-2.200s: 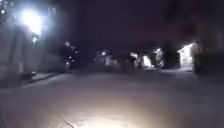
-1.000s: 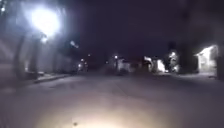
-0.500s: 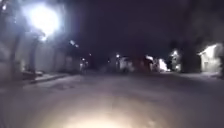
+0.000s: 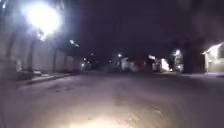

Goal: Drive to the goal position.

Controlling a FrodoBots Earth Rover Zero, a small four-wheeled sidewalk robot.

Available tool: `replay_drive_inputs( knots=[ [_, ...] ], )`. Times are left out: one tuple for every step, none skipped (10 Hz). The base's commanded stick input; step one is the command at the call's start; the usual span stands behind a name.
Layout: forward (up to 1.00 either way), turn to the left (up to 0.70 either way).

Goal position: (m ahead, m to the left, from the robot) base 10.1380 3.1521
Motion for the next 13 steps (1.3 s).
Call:
replay_drive_inputs(
  knots=[
    [0.7,-0.18],
    [0.7,-0.31],
    [0.7,-0.35],
    [0.7,-0.35],
    [0.7,-0.35],
    [0.7,-0.35],
    [0.7,-0.35],
    [0.7,-0.35],
    [0.7,-0.35],
    [0.7,-0.35],
    [0.7,-0.35],
    [0.7,-0.03],
    [0.7,0.0]
  ],
)
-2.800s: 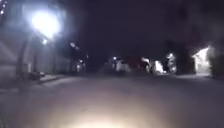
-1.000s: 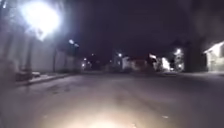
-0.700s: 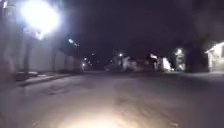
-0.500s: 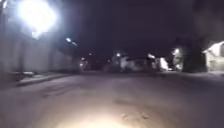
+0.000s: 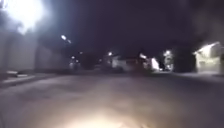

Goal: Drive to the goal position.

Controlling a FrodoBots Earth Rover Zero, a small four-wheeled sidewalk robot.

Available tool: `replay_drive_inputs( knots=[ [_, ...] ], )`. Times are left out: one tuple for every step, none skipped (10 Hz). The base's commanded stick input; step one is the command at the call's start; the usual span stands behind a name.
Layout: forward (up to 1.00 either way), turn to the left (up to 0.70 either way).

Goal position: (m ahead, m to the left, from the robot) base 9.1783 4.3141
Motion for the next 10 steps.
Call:
replay_drive_inputs(
  knots=[
    [0.7,0.0],
    [0.7,0.0],
    [0.7,0.0],
    [0.7,0.0],
    [0.7,0.0],
    [0.7,0.0],
    [0.7,0.0],
    [0.7,0.0],
    [0.7,0.0],
    [0.7,0.0]
  ],
)
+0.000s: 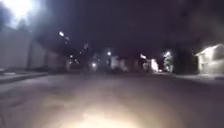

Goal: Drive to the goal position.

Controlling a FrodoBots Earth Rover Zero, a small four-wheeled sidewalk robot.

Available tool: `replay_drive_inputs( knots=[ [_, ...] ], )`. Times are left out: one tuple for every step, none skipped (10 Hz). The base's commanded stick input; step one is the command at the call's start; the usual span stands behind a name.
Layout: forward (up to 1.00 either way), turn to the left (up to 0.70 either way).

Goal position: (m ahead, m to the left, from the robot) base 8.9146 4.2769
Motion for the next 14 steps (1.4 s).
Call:
replay_drive_inputs(
  knots=[
    [0.7,0.0],
    [0.7,0.0],
    [0.7,0.0],
    [0.7,0.0],
    [0.7,0.0],
    [0.7,0.0],
    [0.7,0.0],
    [0.7,0.0],
    [0.7,0.0],
    [0.7,0.0],
    [0.7,0.0],
    [0.7,0.0],
    [0.7,0.0],
    [0.7,0.0]
  ],
)
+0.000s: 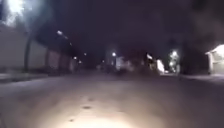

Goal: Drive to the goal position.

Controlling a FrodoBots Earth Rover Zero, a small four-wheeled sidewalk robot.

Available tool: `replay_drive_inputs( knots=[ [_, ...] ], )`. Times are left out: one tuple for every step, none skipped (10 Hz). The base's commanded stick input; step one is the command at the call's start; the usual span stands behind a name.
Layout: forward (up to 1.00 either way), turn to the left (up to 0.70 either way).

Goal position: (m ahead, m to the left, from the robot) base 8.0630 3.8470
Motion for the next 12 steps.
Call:
replay_drive_inputs(
  knots=[
    [0.7,0.0],
    [0.7,0.0],
    [0.7,0.0],
    [0.7,0.0],
    [0.7,0.0],
    [0.7,0.0],
    [0.7,0.0],
    [0.7,0.0],
    [0.7,0.0],
    [0.7,0.0],
    [0.7,0.0],
    [0.7,0.0]
  ],
)
